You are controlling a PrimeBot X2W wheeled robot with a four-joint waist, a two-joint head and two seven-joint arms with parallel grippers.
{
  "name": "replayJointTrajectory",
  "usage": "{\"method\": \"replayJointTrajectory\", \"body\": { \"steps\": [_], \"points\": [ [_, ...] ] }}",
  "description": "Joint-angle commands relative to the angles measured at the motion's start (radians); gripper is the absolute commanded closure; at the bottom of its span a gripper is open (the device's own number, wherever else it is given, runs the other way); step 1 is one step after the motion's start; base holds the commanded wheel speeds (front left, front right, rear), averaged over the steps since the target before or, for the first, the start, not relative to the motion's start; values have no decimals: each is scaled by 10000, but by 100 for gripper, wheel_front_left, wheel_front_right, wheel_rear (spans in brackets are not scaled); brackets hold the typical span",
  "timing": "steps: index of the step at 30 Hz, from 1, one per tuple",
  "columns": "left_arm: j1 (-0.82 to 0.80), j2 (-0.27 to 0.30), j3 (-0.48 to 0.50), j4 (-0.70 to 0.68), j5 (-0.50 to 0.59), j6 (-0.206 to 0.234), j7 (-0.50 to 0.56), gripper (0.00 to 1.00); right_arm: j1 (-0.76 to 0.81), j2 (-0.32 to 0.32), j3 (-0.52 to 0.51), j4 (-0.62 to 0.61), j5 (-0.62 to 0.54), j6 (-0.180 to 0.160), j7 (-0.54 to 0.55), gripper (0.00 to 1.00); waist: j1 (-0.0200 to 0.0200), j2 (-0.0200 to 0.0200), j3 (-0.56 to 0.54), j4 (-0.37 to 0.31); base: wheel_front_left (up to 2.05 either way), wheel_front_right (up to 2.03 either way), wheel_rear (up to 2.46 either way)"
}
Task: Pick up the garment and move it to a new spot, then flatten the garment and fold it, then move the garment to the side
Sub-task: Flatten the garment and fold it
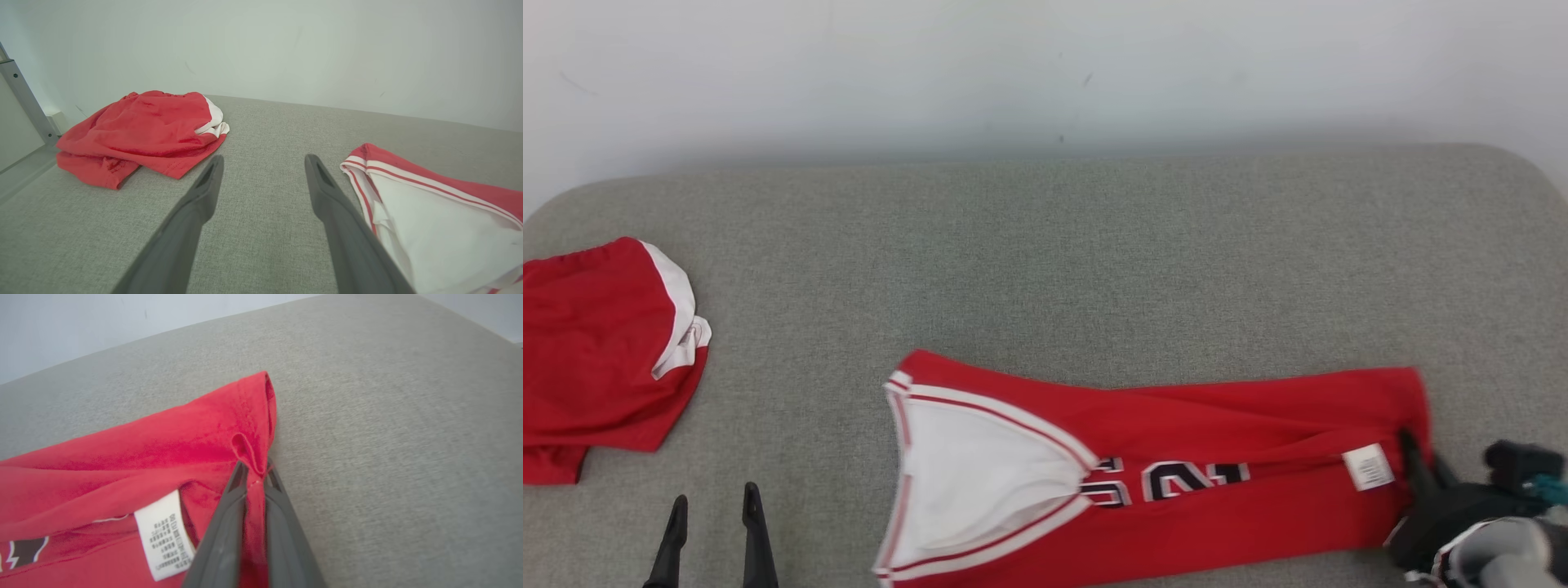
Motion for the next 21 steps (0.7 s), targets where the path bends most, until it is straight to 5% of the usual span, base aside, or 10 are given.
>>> {"method": "replayJointTrajectory", "body": {
  "steps": [1, 9, 21],
  "points": [
    [-12, -38, 41, 0, 68, -48, -30, 0, -88, -283, -205, 99, 62, -29, -123, 100, 0, -1, -23, -6, 0, 0, 0],
    [140, -75, 153, -79, 315, -5, -30, 0, -422, -1378, -1131, 742, -388, -29, -224, 100, 0, -1, -156, -101, 0, 0, 0],
    [298, -94, 164, -32, 248, 78, -30, 0, -234, 66, -560, -1821, -582, -27, 524, 100, 0, -1, -312, -329, 0, 0, 0]
  ]
}}
